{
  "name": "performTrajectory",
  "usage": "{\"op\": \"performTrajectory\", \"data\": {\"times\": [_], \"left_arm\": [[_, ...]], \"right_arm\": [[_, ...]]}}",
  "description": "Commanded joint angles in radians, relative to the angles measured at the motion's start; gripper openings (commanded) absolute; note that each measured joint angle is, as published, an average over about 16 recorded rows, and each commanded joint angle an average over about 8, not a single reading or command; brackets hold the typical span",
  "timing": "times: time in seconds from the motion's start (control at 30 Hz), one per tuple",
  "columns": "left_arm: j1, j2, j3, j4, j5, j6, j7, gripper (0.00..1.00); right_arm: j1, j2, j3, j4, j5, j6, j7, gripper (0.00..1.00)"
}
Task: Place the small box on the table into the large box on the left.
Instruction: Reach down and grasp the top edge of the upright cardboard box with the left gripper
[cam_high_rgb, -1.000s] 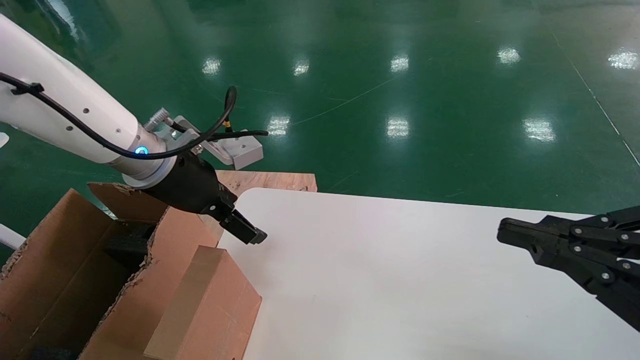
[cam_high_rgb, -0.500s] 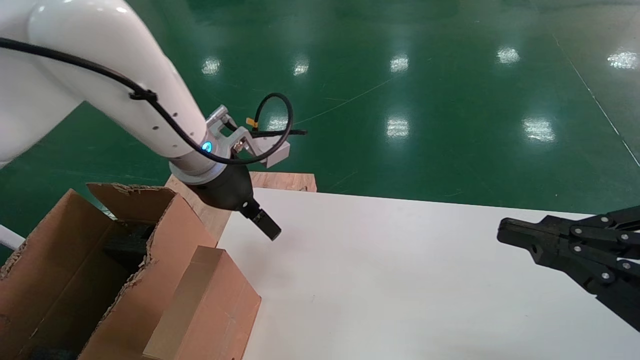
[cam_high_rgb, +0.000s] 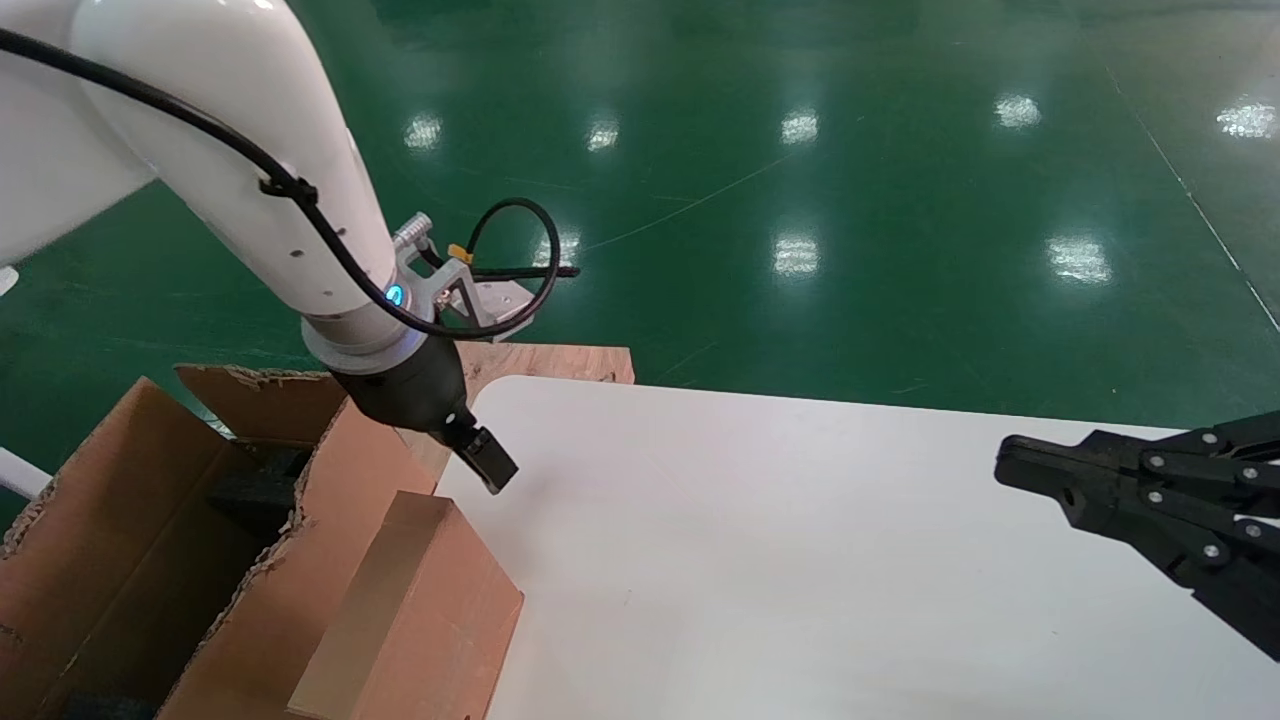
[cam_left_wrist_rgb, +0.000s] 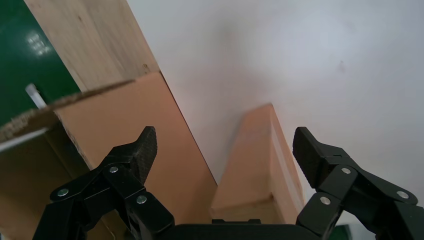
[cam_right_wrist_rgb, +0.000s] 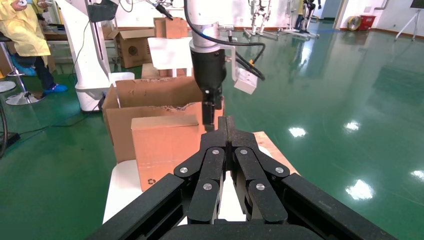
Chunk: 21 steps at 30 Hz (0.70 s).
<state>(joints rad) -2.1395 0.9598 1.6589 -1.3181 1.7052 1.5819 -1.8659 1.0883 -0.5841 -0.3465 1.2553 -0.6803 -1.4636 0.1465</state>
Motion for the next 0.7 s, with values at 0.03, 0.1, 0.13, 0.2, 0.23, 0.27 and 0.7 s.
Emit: {"op": "performTrajectory", "data": {"times": [0.03, 0.1, 0.13, 0.2, 0.23, 0.27, 0.7], "left_arm": [[-0.019, -0.002, 0.027, -0.003, -0.032, -0.002, -0.013, 1.00], [-0.034, -0.009, 0.050, -0.009, -0.061, -0.004, -0.015, 1.00], [-0.041, -0.013, 0.062, -0.011, -0.074, -0.005, -0.015, 1.00], [-0.052, -0.022, 0.087, -0.015, -0.094, -0.008, -0.015, 1.00], [-0.057, -0.026, 0.099, -0.016, -0.102, -0.010, -0.014, 1.00], [-0.061, -0.030, 0.112, -0.017, -0.110, -0.011, -0.013, 1.00], [-0.073, -0.057, 0.212, -0.013, -0.235, -0.022, 0.051, 1.00]], "right_arm": [[0.000, 0.000, 0.000, 0.000, 0.000, 0.000, 0.000, 0.00], [0.000, 0.000, 0.000, 0.000, 0.000, 0.000, 0.000, 0.00], [0.000, 0.000, 0.000, 0.000, 0.000, 0.000, 0.000, 0.00], [0.000, 0.000, 0.000, 0.000, 0.000, 0.000, 0.000, 0.00], [0.000, 0.000, 0.000, 0.000, 0.000, 0.000, 0.000, 0.00], [0.000, 0.000, 0.000, 0.000, 0.000, 0.000, 0.000, 0.00], [0.000, 0.000, 0.000, 0.000, 0.000, 0.000, 0.000, 0.00]]}}
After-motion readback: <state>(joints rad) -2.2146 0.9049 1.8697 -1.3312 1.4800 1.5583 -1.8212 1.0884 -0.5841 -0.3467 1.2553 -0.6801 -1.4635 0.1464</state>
